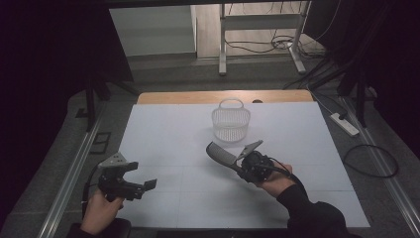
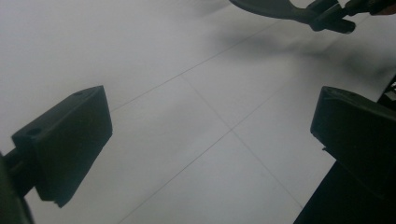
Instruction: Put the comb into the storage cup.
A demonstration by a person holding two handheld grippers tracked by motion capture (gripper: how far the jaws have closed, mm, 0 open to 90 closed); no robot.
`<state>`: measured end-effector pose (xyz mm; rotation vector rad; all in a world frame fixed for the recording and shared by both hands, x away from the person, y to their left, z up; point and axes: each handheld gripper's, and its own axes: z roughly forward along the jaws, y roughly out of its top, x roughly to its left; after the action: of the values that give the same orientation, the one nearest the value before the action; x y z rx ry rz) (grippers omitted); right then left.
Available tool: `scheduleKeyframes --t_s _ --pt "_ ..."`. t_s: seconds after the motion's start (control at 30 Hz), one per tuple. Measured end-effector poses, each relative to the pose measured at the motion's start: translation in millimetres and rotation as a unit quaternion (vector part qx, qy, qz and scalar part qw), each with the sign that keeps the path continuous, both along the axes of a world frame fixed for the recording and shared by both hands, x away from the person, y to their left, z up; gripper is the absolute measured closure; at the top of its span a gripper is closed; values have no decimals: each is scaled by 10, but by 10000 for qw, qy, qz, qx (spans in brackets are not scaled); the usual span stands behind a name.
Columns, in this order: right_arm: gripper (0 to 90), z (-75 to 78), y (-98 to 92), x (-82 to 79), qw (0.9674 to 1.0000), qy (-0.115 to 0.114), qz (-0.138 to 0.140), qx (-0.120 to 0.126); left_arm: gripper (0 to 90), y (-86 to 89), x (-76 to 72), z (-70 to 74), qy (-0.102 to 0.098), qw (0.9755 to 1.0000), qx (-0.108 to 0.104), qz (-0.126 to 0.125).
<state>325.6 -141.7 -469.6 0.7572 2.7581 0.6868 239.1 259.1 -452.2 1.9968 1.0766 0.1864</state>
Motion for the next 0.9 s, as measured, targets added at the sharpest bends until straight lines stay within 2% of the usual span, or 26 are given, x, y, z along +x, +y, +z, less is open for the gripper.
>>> scheduleKeyframes --t_s 0.13,0.33,0.43,0.5,0.6,0.77,0.9 --pt "724 26 -28 -21 10000 -48 19 54 0 -46 74 19 -37 9999 47 -119" --pt "724 63 -63 -58 9999 -127 9 111 0 -110 189 94 -59 9991 -220 -361" --pt "724 85 -86 -81 9997 -181 27 143 7 -166 247 118 -185 9984 -72 -531" --pt "724 96 -105 -97 9997 -202 44 156 6 -209 282 123 -236 9981 -34 -569" --pt "724 111 -138 -123 9996 -253 44 154 0 -260 336 127 -244 9976 -159 -628" --pt "724 143 -181 -155 9992 -324 16 213 0 -355 418 165 -280 9973 -129 -667" --pt "724 161 -197 -175 9990 -381 32 245 0 -438 496 197 -256 9972 -187 -683"
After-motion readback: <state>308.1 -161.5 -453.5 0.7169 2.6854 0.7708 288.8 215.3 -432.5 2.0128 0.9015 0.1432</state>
